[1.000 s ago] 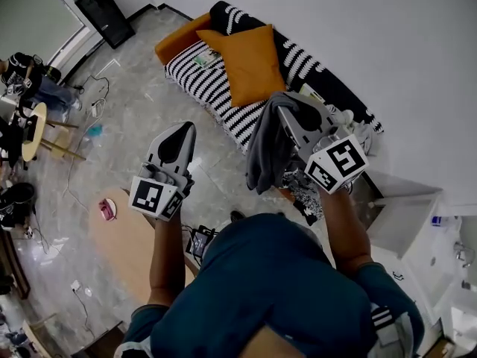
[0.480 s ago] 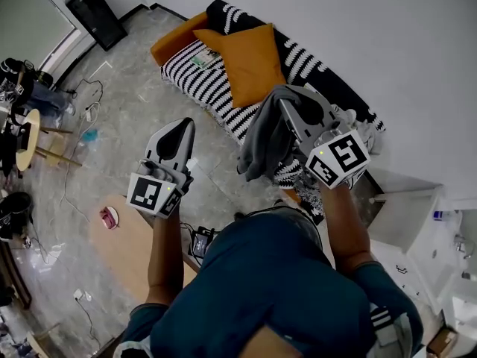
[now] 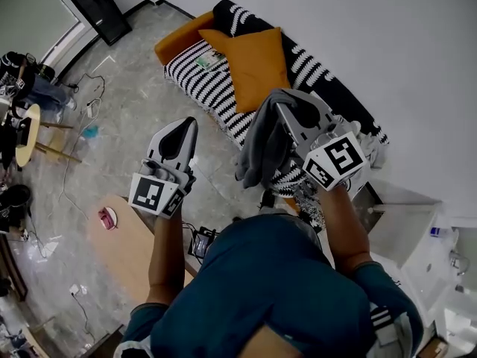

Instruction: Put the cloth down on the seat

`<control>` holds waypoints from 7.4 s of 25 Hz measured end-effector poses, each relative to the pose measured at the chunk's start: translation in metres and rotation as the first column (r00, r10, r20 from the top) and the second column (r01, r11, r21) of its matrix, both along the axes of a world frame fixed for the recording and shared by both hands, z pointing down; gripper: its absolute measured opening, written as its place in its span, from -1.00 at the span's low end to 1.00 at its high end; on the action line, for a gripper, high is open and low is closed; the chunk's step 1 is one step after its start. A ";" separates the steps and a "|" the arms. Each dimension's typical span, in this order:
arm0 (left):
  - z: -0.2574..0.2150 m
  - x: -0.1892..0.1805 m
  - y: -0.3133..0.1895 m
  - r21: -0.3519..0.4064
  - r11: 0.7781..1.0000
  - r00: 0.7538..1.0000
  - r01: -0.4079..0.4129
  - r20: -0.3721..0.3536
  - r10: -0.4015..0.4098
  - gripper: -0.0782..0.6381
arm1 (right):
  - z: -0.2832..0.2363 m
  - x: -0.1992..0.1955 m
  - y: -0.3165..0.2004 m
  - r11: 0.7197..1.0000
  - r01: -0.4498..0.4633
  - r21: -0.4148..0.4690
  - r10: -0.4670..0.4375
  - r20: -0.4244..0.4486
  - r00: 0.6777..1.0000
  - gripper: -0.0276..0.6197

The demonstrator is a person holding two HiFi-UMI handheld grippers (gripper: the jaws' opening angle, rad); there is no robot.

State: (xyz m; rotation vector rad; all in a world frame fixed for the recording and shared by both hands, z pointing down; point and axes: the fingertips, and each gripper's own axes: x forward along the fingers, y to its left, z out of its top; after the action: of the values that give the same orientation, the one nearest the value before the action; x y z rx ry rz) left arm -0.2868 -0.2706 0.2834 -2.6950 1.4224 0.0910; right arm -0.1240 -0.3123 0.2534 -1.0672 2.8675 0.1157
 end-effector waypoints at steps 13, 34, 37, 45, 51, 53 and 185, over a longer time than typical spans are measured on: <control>-0.001 0.030 -0.085 -0.010 1.000 1.000 0.023 -0.007 -0.023 -0.77 | 0.005 0.013 -0.081 0.999 0.050 0.012 -0.050 -0.019 0.999 -0.84; 0.013 0.032 -0.207 -0.053 0.998 0.999 -0.036 0.009 0.037 -0.77 | 0.015 0.010 -0.188 1.000 0.000 0.000 0.000 -0.022 1.000 -0.84; 0.013 0.016 -0.228 -0.040 0.996 0.997 -0.074 0.008 0.074 -0.77 | 0.013 0.000 -0.204 0.999 -0.037 0.004 0.037 -0.030 0.999 -0.84; 0.012 -0.018 -0.281 -0.024 0.989 0.989 -0.149 0.005 0.149 -0.77 | 0.013 -0.031 -0.248 0.994 -0.112 0.015 0.113 -0.052 0.992 -0.84; 0.016 -0.035 -0.308 -0.040 0.984 0.984 -0.175 0.035 0.176 -0.77 | 0.012 -0.044 -0.278 0.990 -0.142 0.016 0.143 -0.074 0.987 -0.84; 0.014 -0.038 -0.323 -0.043 0.983 0.982 -0.180 0.047 0.182 -0.77 | 0.010 -0.048 -0.293 0.989 -0.149 0.014 0.149 -0.078 0.986 -0.84; 0.445 0.025 -0.799 -0.458 0.869 0.971 -0.189 0.043 0.234 -0.77 | 0.520 0.086 -0.715 0.660 -0.656 -0.367 0.502 -0.434 0.748 -0.17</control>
State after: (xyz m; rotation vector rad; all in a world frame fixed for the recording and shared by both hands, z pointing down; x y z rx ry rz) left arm -0.2621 -1.0694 0.7279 -3.1664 1.2374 -0.4044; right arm -0.0383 -1.0270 0.7737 -2.2493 2.7053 -0.5175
